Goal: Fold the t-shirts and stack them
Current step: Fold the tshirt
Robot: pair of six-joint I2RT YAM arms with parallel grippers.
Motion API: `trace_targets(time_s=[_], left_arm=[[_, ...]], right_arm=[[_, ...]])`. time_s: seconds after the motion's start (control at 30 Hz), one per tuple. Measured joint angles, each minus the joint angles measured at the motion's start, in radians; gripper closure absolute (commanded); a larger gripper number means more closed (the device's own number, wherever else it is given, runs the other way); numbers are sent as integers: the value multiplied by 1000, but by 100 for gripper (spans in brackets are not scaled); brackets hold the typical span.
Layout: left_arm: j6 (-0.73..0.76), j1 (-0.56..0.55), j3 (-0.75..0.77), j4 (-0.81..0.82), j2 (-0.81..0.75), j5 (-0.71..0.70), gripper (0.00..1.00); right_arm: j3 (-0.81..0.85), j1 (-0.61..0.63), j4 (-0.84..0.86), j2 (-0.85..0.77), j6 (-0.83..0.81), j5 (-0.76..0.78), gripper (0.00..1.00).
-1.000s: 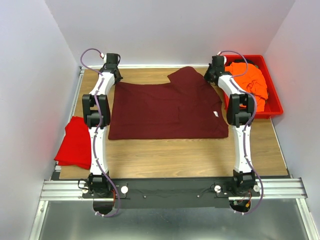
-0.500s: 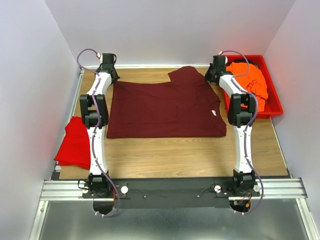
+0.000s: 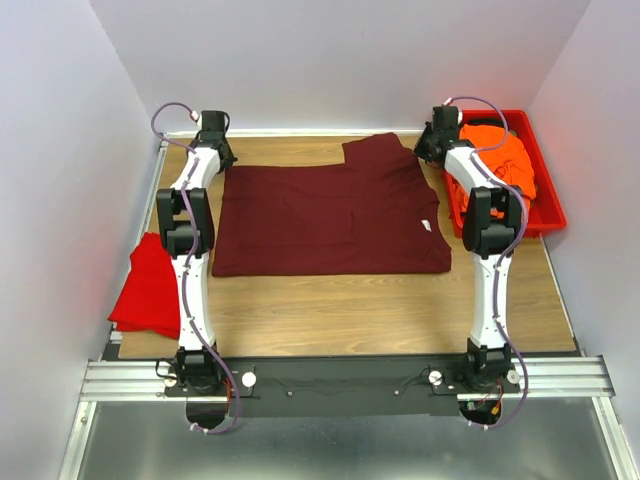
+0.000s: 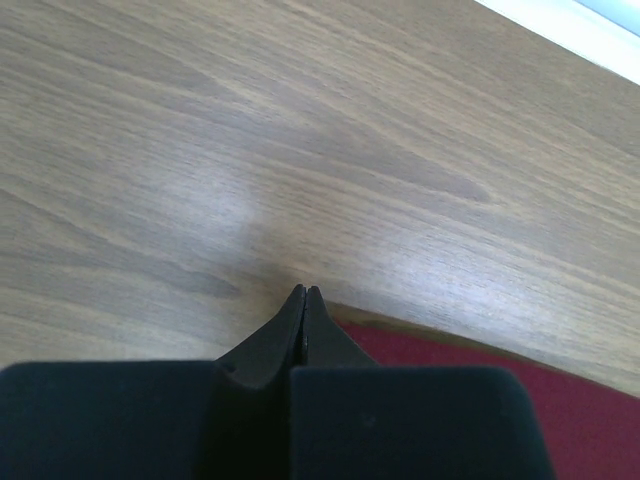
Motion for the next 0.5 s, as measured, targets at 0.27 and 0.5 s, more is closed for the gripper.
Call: trace_targets(time_s=[0.27, 0.5], left_arm=[[-8, 3, -77, 18, -95, 10, 100], [-19, 6, -161, 48, -164, 20, 100]], right_arm=[[-86, 0, 7, -89, 3, -1, 100], [-228, 0, 39, -204, 8, -1, 100]])
